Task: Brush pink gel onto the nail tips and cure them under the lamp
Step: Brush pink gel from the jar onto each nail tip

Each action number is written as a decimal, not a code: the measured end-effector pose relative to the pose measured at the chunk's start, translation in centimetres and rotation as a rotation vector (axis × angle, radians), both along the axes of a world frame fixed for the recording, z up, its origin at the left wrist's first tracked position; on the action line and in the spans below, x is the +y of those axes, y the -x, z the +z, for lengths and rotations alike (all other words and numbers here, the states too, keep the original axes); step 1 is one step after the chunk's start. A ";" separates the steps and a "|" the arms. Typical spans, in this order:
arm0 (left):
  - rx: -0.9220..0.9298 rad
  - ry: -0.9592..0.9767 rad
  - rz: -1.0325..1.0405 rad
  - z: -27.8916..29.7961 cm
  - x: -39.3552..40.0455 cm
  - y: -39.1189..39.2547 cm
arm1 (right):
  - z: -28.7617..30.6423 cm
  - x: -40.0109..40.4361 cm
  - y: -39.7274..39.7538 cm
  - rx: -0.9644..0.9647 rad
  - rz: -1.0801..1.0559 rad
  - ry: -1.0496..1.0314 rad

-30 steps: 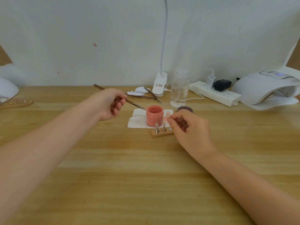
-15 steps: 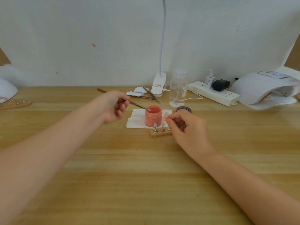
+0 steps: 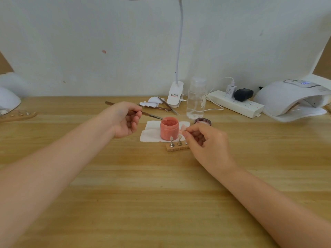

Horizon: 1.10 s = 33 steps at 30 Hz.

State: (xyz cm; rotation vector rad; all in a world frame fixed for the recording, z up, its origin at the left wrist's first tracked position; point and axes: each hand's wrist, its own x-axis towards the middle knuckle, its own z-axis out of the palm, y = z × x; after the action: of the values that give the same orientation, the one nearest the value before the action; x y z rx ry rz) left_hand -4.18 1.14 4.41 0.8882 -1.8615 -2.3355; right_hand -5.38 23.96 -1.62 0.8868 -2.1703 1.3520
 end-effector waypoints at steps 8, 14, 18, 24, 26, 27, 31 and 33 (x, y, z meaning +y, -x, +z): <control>-0.015 -0.012 0.050 -0.4 -1.1 -0.8 | 0.1 0.0 0.0 -0.009 0.007 0.002; 0.194 0.007 0.184 -0.1 -0.2 -1.4 | 0.0 0.1 0.0 -0.007 0.006 -0.003; 0.474 0.131 0.224 -0.2 2.8 -2.6 | 0.0 -0.1 0.0 -0.025 -0.005 -0.011; 0.727 0.393 0.187 -1.5 6.3 -5.2 | 0.2 0.1 0.1 -0.076 -0.017 0.015; 0.796 0.544 0.134 -2.2 6.9 -5.9 | 0.2 0.1 0.1 -0.098 -0.020 0.008; 0.817 0.596 0.112 -2.5 7.0 -6.1 | 0.3 0.1 0.1 -0.102 -0.023 0.004; 0.858 0.732 0.048 -3.5 7.0 -6.4 | 0.3 0.2 0.0 -0.103 -0.029 0.005; 0.886 0.808 0.017 -3.8 6.9 -6.6 | 0.3 0.1 0.1 -0.100 -0.030 0.014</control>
State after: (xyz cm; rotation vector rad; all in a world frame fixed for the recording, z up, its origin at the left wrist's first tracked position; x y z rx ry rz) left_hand 2.43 8.09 0.56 -0.1981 -1.9731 -1.3066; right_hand -5.44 24.10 -1.34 0.7945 -2.2362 1.4231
